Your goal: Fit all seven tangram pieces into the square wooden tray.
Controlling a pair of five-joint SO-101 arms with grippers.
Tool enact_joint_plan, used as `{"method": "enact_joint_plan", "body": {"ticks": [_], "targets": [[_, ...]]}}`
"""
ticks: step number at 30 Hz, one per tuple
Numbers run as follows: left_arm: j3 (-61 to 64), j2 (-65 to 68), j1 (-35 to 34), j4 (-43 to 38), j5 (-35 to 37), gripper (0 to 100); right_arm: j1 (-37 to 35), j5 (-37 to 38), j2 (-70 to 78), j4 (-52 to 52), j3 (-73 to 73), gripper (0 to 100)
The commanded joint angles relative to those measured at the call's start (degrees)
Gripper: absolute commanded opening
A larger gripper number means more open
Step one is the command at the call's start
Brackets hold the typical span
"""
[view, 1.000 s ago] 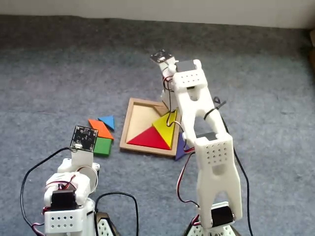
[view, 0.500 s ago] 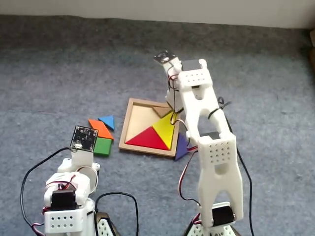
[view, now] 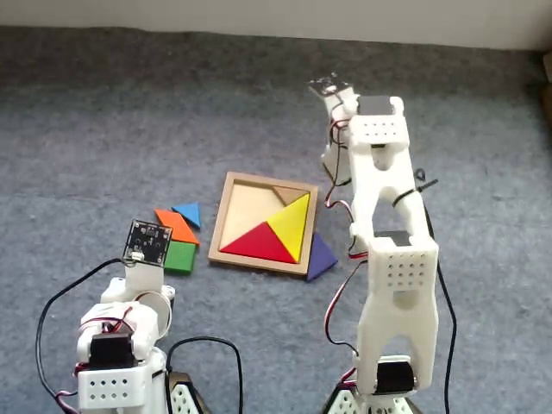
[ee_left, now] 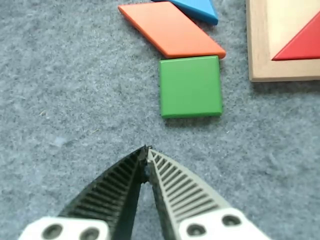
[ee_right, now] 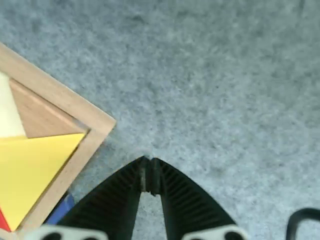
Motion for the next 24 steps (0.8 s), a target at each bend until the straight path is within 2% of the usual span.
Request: {"method": "enact_joint_plan", "body": {"ticks": [1, 5, 15, 24], "targets": [[1.1, -1.19, -0.13, 0.44, -0.44, 1, 2.59, 0.7, -5.93, 0.92, -0.75, 0.8], [1.1, -1.19, -0.13, 0.44, -0.44, 1, 4.18, 2.99, -7.52, 4.7, -1.01, 0.8], [1.1, -1.19, -0.13, 0.44, -0.44, 1, 7.43, 3.34, -13.58, 11.56, -1.1, 0.8], [1.1, -1.19, -0.13, 0.44, -0.44, 1, 8.48, 3.43, -22.81, 13.41, 4.44, 0.8]]}}
